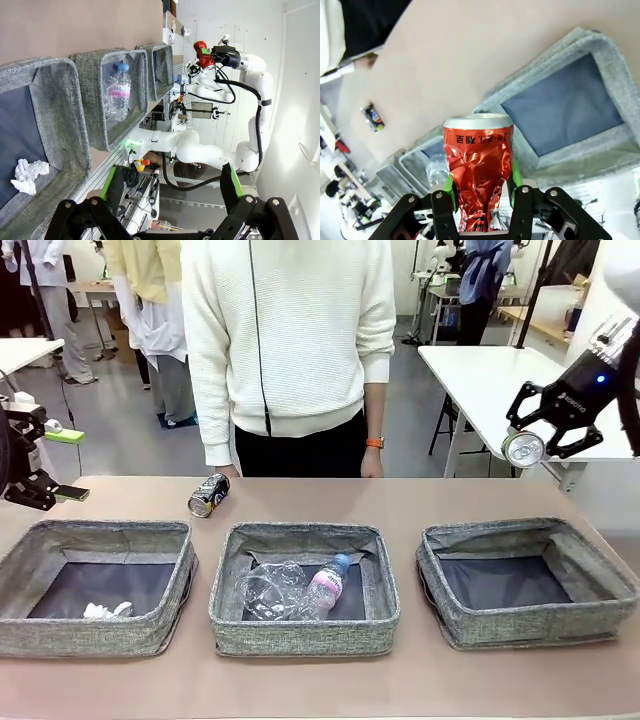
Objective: Sort the waste into the appropriate baskets.
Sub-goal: Pick up the waste item pointed out by the person.
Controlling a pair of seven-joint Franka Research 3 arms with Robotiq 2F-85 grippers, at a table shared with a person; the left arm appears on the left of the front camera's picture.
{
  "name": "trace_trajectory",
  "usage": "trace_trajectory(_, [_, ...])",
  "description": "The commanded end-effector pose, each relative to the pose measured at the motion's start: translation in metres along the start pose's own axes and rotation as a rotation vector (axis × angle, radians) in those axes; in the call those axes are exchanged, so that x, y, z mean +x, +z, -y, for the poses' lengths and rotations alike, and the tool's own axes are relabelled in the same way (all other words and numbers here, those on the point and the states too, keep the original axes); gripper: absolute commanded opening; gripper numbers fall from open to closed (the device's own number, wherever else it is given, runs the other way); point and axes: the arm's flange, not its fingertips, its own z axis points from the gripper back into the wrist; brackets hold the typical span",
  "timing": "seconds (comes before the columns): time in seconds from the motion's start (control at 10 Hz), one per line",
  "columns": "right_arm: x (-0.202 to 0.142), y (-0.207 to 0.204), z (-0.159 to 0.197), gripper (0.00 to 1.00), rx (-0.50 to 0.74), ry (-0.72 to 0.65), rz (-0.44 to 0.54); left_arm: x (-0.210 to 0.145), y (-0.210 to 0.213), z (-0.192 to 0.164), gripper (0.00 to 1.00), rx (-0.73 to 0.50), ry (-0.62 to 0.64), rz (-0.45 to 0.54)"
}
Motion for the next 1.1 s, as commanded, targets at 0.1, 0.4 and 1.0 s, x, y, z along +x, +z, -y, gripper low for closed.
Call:
trace_trajectory(0.1, [-0.055,0.000,-0.069,0.44,-0.069,0.301,0.100,0.000,0.000,0.002,1.00,0.004,-0.001,0.002])
trace_trajectory(0.4, [-0.149,0.032,-0.166,0.44,-0.120,0.430,0.139,0.000,0.000,0.002,1.00,0.004,-0.001,0.002])
trace_trajectory(1.0, [-0.323,0.055,-0.255,0.44,-0.014,0.562,0.322,0.000,0.000,0.002,1.00,0.004,-0.001,0.002])
